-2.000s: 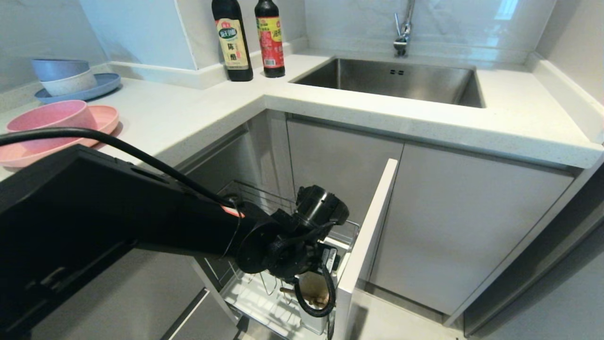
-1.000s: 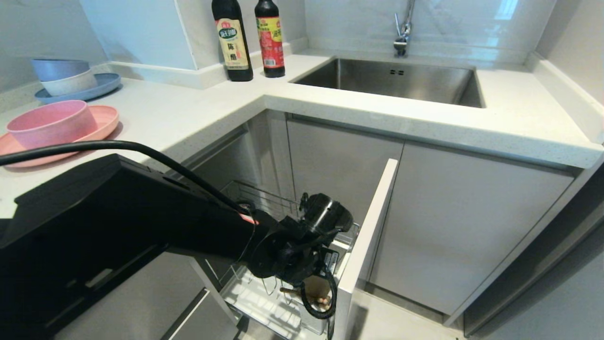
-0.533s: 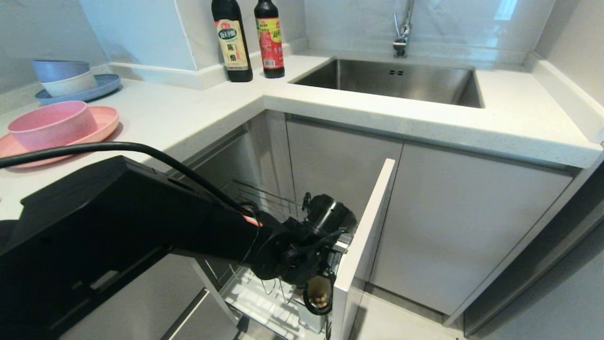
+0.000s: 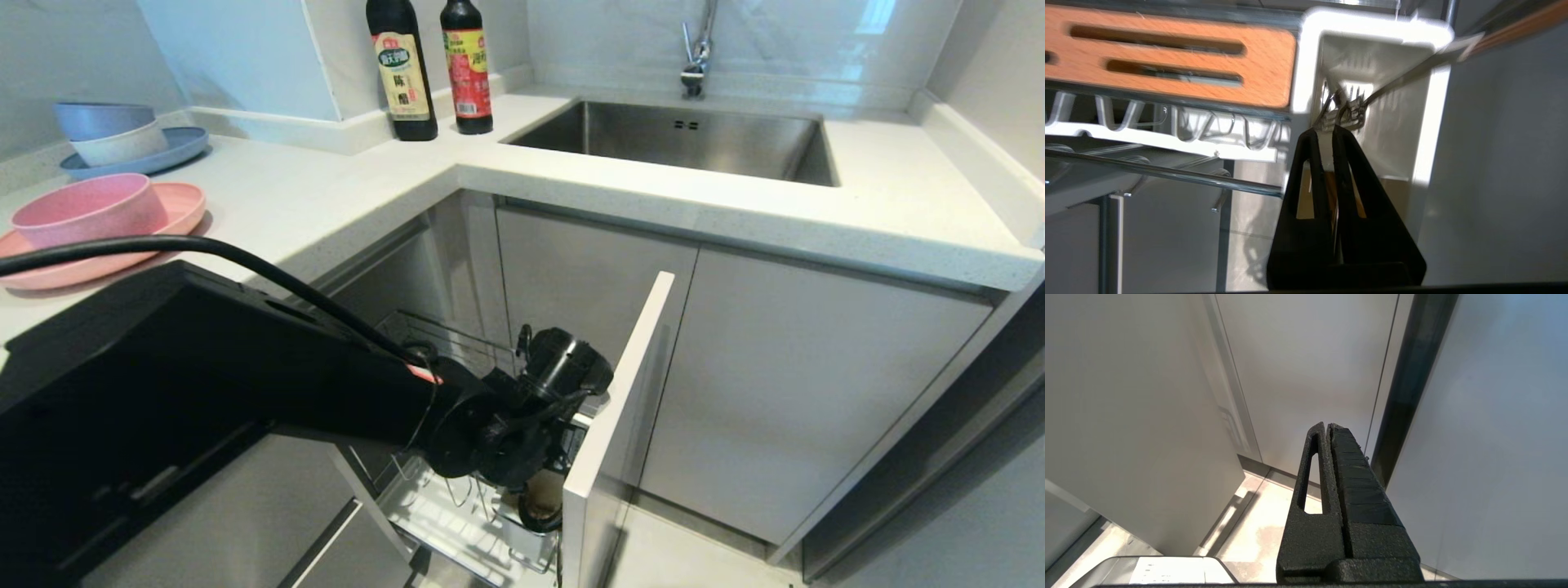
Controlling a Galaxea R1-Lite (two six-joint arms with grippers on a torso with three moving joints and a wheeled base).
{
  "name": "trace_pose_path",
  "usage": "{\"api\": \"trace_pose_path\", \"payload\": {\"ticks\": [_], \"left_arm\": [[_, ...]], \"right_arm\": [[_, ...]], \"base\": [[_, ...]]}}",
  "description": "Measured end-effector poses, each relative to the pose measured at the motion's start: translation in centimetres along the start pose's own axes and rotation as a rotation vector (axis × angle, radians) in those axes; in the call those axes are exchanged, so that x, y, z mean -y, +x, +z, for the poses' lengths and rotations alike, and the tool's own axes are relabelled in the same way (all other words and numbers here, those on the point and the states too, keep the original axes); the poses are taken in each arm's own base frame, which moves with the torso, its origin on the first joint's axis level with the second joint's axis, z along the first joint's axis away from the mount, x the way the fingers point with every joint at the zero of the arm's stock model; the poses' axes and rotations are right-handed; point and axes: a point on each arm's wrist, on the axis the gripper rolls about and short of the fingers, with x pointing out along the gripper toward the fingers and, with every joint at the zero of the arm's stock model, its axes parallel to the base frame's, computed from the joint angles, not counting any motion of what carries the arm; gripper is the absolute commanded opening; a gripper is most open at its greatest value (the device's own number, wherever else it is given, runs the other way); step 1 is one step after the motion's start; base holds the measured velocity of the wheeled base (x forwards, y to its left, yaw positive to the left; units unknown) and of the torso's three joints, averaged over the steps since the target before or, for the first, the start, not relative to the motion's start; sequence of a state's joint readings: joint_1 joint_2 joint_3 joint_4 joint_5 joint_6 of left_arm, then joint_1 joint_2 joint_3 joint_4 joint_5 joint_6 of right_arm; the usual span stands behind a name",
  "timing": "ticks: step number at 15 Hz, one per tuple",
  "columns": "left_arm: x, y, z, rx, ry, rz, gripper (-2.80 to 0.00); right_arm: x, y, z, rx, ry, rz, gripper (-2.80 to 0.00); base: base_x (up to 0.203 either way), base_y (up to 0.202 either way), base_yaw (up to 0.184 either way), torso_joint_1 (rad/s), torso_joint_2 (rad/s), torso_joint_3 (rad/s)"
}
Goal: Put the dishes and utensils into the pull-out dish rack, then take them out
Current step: Take the spoon out of the cupboard
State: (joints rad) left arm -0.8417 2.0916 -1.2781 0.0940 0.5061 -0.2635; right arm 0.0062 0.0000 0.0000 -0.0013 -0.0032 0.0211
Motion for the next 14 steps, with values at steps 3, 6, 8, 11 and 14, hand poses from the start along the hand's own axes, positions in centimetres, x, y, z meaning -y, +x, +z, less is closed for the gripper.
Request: {"api": "trace_pose_path", "payload": {"ticks": [3,6,8,11,14], "left_arm": [[-1.0,-2.7,1.2,0.046,-0.023,-0.009,-2.8],[-2.1,-5.9,2.0,0.055,-0.038,-0.025,-2.8],[-2.8,-7.7,2.6,0.084,-0.066,-0.036,-2.8],[-3.9,-10.1,3.2,0.14,-0.097,-0.053,-2.8],[-5.0,-12.1,3.7,0.188,-0.124,-0.068,-2.8]], "right_arm": [[0.0,0.0,0.0,0.0,0.0,0.0,-2.8],[0.0,0.0,0.0,0.0,0.0,0.0,-2.8],[0.0,0.0,0.0,0.0,0.0,0.0,-2.8],[0.0,0.0,0.0,0.0,0.0,0.0,-2.8],[0.0,0.0,0.0,0.0,0.0,0.0,-2.8]], "base": [[0.0,0.0,0.0,0.0,0.0,0.0],[0.0,0.0,0.0,0.0,0.0,0.0],[0.0,0.0,0.0,0.0,0.0,0.0],[0.0,0.0,0.0,0.0,0.0,0.0],[0.0,0.0,0.0,0.0,0.0,0.0]]}}
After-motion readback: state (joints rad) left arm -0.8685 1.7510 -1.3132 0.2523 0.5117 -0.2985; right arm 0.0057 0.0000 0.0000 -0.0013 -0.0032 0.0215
